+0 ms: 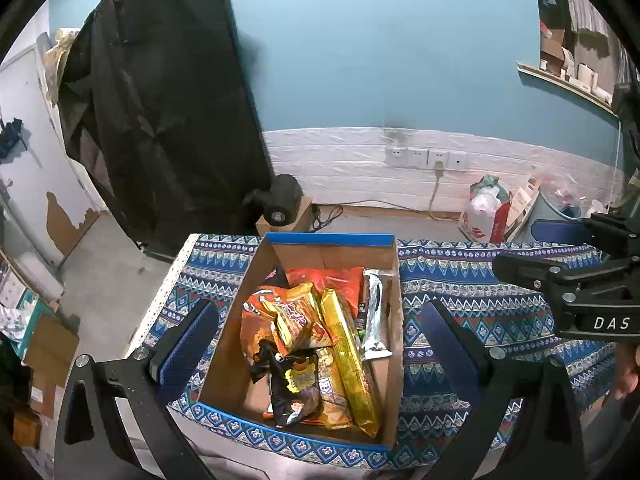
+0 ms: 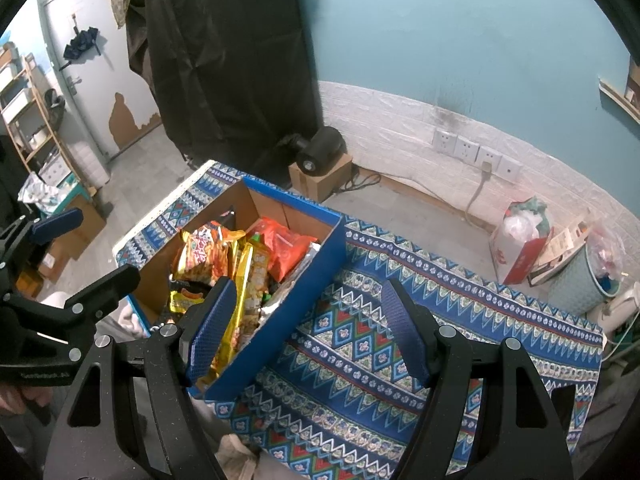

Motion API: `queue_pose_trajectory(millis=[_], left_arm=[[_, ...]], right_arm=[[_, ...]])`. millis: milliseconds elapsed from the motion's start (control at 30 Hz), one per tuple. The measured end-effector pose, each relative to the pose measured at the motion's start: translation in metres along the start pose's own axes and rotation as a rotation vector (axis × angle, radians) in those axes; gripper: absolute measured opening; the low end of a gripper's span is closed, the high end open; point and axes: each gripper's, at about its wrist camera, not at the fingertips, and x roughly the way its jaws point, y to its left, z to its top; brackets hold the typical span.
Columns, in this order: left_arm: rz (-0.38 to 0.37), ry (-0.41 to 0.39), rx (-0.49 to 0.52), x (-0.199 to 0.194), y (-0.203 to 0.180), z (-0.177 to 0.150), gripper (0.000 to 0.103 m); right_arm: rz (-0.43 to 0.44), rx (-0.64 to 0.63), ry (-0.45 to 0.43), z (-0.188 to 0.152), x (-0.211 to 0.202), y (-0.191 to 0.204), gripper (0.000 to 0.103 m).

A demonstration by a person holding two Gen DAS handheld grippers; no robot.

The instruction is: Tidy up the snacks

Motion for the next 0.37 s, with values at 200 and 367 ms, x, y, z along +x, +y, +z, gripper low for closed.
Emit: queue_pose_trajectory(millis=[200,367], left_arm=[[-0.006,0.003,-0.010,-0.0009,0.0014,0.0005,0.102],[-0.010,0.010,-0.016,0.0001,0.0022,0.0006,0.102]], right_arm=[[0.000,0.001,0.000,-0.0004,0.0000,0.0001,0.074],[0.001,-0.001,0.001,-0.0008,-0.0001,-0.0001,0.074]])
